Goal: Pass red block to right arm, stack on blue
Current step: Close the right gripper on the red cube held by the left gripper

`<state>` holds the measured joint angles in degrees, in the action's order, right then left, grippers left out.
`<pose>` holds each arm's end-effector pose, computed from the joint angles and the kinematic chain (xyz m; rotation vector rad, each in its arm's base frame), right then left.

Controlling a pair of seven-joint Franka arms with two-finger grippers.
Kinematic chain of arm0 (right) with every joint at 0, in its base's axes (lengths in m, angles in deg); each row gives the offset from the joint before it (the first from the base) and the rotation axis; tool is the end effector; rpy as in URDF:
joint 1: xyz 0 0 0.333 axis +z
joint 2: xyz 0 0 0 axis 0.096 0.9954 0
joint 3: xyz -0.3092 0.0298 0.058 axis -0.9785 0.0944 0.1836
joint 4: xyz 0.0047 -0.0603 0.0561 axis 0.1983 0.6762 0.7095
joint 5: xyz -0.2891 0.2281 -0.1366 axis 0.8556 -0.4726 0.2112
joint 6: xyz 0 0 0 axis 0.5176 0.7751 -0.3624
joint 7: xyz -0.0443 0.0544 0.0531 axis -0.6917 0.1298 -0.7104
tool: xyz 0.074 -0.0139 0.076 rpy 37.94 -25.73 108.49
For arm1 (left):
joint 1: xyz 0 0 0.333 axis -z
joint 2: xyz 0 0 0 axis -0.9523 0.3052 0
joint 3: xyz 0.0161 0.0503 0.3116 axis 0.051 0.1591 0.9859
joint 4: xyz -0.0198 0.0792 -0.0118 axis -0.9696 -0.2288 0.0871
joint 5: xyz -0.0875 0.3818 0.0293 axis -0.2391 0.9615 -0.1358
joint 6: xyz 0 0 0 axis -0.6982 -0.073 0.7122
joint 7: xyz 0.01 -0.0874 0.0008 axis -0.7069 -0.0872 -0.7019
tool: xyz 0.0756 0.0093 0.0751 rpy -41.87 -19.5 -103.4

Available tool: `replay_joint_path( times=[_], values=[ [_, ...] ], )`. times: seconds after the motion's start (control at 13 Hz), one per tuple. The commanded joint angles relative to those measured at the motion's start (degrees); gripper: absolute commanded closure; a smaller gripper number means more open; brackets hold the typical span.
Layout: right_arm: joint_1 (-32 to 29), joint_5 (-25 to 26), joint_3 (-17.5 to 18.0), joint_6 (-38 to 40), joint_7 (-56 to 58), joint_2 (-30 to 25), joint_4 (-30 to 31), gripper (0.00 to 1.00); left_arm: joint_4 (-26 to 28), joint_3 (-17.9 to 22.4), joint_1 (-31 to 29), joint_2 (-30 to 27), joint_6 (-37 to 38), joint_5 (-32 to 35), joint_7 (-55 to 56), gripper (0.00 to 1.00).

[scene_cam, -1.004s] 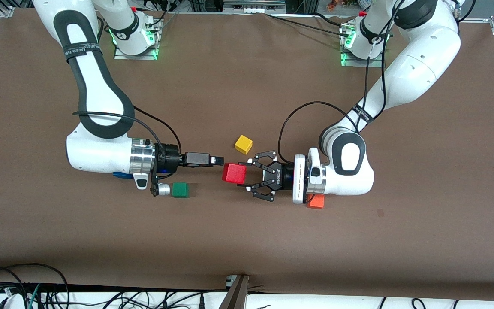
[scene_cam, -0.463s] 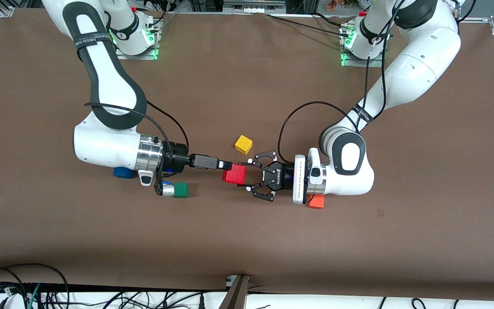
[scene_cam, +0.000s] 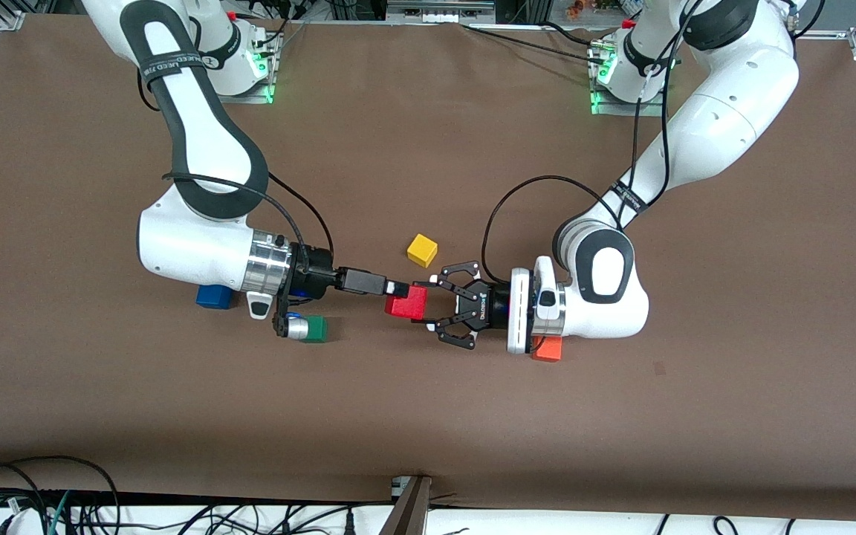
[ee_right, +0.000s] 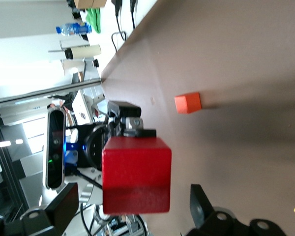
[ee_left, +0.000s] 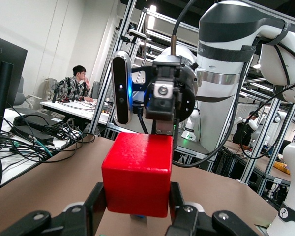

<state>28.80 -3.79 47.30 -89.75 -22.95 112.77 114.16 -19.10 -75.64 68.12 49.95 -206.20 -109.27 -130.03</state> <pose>0.6645 0.3335 0.3986 -2.0295 0.3376 0.0951 0.6939 -0.3555 0.2945 1.3297 -0.9851 0.9565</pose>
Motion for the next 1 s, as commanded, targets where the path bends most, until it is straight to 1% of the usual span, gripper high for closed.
replay_joint_path(
  times=[0.0, 0.08, 0.15, 0.23, 0.31, 0.54, 0.77, 0.85, 0.93],
  values=[
    [1.2, -0.7, -0.3, -2.9, -0.6, -0.1, 0.0, 0.03, 0.3, -1.6, -0.3, -1.0, -0.6, -1.2, 0.4, 1.00],
    [1.2, -0.5, -0.3, -3.4, -0.5, 0.0, 0.1, 0.19, 0.4, -1.6, -0.4, -1.0, -0.6, -1.2, 0.4, 1.00],
    [1.3, -0.4, -0.3, -3.5, -0.4, 0.0, 0.1, 0.70, 0.4, -1.6, -0.5, -1.0, -0.6, -1.2, 0.4, 1.00],
    [1.3, -0.3, -0.3, -3.5, -0.4, 0.0, 0.1, 0.96, 0.4, -1.7, -0.7, -1.0, -0.6, -1.3, 0.4, 1.00],
    [1.3, -0.3, -0.3, -3.5, -0.4, -0.1, 0.1, 1.00, 0.4, -1.8, -0.7, -1.0, -0.6, -1.3, 0.4, 1.00],
    [1.4, -0.3, -0.3, -3.4, -0.3, -0.3, 0.1, 1.00, 0.5, -1.8, -0.6, -1.0, -0.6, -2.0, 0.5, 1.00],
    [1.4, -0.3, -0.3, -3.3, -0.3, -0.3, 0.1, 1.00, 1.3, -1.9, -1.0, -1.0, -0.6, -5.5, 0.4, 1.00],
    [1.4, -0.3, -0.3, -3.3, -0.3, -0.3, 0.1, 1.00, 1.2, -1.8, -1.1, -1.0, -0.7, -5.7, 0.0, 0.53],
    [1.4, -0.3, -0.3, -3.3, -0.3, -0.3, 0.0, 1.00, 1.2, -1.8, -1.4, -1.0, -0.5, -5.7, 0.0, 0.01]
  ],
)
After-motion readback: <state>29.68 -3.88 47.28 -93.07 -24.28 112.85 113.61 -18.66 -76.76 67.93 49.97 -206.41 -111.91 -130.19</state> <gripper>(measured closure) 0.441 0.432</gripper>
